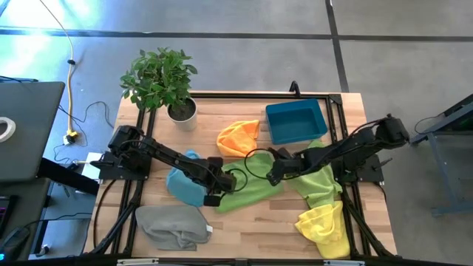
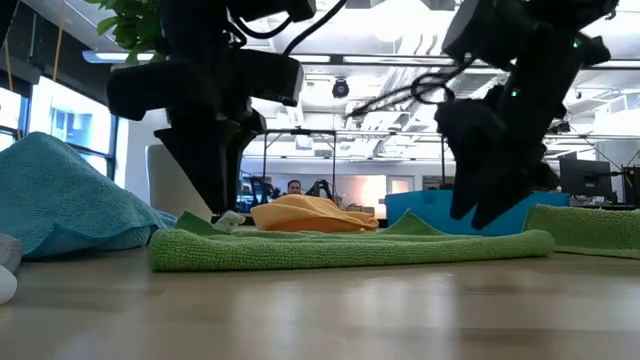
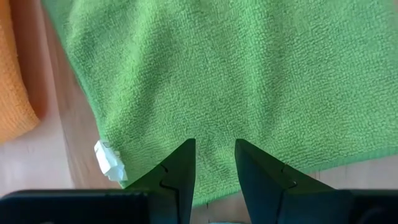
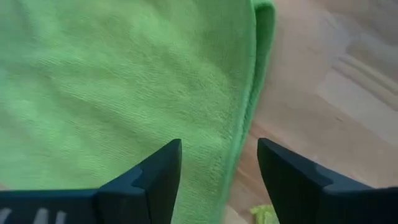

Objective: Fold microfiber towels
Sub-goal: Fold the green microfiber cloth

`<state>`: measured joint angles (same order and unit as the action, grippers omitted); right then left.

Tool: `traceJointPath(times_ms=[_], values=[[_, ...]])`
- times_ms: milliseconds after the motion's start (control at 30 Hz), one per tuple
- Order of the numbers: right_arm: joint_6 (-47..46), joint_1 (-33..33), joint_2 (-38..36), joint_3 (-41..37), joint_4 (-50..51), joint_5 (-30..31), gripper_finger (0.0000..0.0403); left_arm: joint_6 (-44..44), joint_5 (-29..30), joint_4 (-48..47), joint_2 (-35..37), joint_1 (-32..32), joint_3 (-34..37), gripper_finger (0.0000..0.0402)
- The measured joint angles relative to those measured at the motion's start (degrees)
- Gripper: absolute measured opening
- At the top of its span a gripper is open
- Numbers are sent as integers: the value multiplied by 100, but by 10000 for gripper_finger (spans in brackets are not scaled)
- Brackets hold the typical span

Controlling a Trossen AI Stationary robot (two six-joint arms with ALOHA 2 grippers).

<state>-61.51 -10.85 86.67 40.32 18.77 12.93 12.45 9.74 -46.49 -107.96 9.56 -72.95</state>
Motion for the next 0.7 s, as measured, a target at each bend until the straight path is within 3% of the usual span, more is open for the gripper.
traceJointPath(times_ms=[467,700], values=[[132,129,694,25,-566,6,207,-26,15,10,-1,0,0,103],[114,-3,734,9,-839,210,160,-85,16,-1,-3,0,0,103]])
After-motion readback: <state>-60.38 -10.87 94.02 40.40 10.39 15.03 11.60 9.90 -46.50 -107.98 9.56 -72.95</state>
